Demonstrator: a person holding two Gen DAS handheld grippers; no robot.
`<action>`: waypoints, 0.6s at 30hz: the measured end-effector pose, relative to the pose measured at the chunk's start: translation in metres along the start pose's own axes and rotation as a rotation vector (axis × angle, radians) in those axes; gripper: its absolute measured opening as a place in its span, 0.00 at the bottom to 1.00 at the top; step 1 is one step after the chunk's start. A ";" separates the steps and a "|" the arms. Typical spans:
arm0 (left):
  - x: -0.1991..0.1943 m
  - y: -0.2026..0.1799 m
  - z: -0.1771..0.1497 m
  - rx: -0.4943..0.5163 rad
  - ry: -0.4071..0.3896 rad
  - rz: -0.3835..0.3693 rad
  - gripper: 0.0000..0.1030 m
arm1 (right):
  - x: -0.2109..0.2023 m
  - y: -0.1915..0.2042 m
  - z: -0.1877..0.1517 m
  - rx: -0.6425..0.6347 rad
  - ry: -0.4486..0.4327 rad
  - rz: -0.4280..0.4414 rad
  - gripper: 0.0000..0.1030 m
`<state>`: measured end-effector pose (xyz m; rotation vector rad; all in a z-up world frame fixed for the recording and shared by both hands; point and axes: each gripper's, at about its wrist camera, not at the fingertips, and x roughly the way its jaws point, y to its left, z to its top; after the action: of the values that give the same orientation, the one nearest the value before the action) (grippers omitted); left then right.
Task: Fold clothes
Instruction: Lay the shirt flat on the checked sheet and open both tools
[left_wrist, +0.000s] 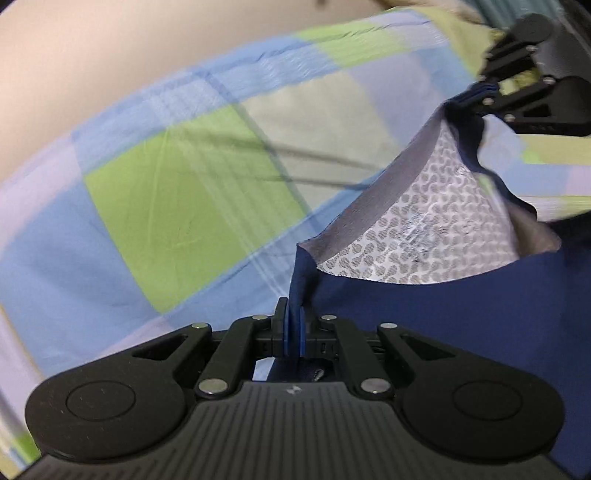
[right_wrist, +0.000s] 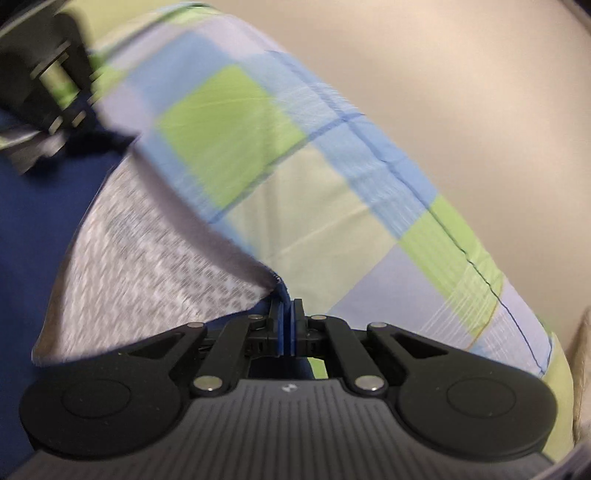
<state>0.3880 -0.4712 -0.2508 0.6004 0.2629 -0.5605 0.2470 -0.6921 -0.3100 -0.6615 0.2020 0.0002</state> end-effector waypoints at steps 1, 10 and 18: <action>0.016 -0.003 -0.006 -0.021 0.029 0.007 0.17 | 0.018 0.006 -0.009 0.028 0.042 0.003 0.08; -0.011 0.016 -0.049 -0.183 0.026 0.036 0.48 | 0.019 0.026 -0.073 0.209 0.190 0.143 0.35; -0.165 0.022 -0.109 -0.328 0.135 -0.112 0.51 | -0.124 0.000 -0.080 0.425 0.217 0.240 0.44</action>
<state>0.2576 -0.3224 -0.2632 0.3061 0.5072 -0.5705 0.1109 -0.7328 -0.3486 -0.2089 0.4754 0.1133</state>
